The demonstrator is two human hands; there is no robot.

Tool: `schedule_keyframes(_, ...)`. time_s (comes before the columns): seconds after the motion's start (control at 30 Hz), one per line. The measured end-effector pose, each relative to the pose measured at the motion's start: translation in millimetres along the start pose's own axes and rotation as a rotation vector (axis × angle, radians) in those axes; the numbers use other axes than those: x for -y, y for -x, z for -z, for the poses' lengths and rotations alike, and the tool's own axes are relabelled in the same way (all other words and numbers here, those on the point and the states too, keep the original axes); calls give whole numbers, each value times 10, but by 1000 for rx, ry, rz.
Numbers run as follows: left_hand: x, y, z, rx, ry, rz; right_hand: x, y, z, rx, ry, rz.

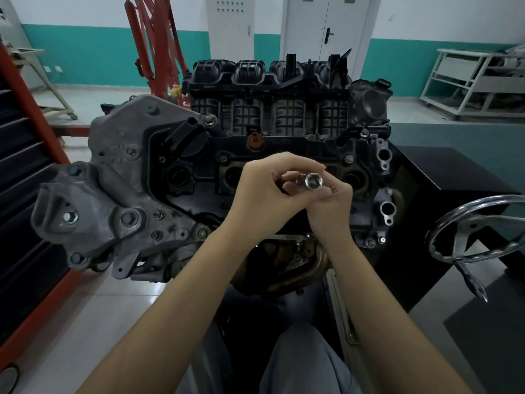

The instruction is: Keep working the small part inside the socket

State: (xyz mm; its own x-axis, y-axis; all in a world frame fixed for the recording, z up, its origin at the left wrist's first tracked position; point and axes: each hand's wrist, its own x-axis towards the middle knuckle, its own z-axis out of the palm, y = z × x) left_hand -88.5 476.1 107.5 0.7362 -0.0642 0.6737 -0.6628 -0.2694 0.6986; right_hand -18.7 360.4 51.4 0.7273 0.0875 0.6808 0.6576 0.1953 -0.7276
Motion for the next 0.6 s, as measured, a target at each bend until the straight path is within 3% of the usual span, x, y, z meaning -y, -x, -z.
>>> schedule_keyframes(0.1,14,1,-9,-44,-13,2,7,10,7,11,24,15)
schedule_keyframes(0.3,3,-19,8,46,105,50,30,9,11,26,1,-11)
schedule_keyframes(0.47,-17,-36,-24,-38,29,33,5,6,-11,-28,-17,2)
schedule_keyframes(0.6,-13,-48,-16,-29,48,44,9,8,12,22,-5,23)
